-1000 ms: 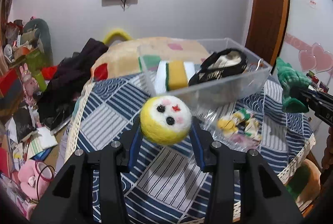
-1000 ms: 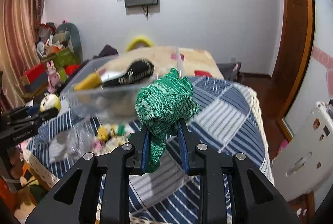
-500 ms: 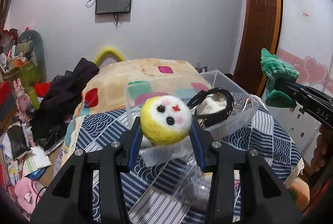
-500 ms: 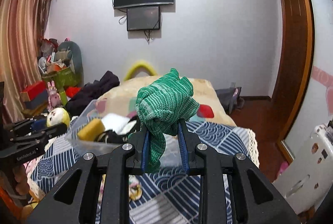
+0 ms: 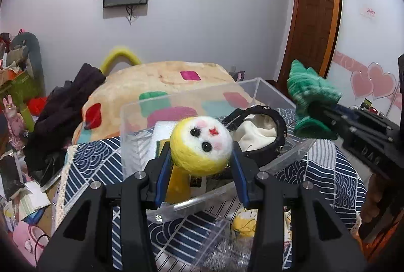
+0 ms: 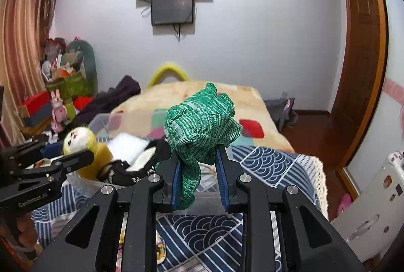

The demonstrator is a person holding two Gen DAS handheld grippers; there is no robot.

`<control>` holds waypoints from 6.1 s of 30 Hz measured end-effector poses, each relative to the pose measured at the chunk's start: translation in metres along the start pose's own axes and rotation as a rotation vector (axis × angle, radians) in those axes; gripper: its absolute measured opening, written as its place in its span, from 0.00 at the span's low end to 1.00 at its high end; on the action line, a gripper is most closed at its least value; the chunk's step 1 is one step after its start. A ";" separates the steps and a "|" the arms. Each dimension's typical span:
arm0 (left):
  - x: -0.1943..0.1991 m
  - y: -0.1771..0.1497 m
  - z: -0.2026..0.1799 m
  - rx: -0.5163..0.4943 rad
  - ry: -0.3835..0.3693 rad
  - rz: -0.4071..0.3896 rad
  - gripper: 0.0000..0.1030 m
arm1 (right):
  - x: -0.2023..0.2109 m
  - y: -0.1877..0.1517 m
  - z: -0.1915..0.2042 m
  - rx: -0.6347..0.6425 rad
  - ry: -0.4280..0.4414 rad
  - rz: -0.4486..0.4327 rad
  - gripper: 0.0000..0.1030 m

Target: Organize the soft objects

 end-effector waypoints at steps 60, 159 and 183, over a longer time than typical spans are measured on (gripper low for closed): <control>-0.003 -0.116 0.002 0.064 -0.009 0.246 0.93 | 0.004 -0.089 0.035 -0.016 0.119 0.210 0.78; 0.028 0.042 0.029 0.048 0.019 -0.084 0.65 | 0.013 0.030 0.067 0.103 0.104 -0.038 0.31; 0.165 0.023 -0.004 -0.023 0.052 -0.325 1.00 | 0.113 0.032 0.052 0.002 0.056 -0.267 0.97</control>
Point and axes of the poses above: each gripper's, at about its wrist camera, not at the fingertips, and x roughly against the way its jaws point, z to its left, y to its top, the point moved 10 cm from there along -x, roughly the way its jaws point, and after that the axes turned 4 degrees about x, right-handed, at the moved point
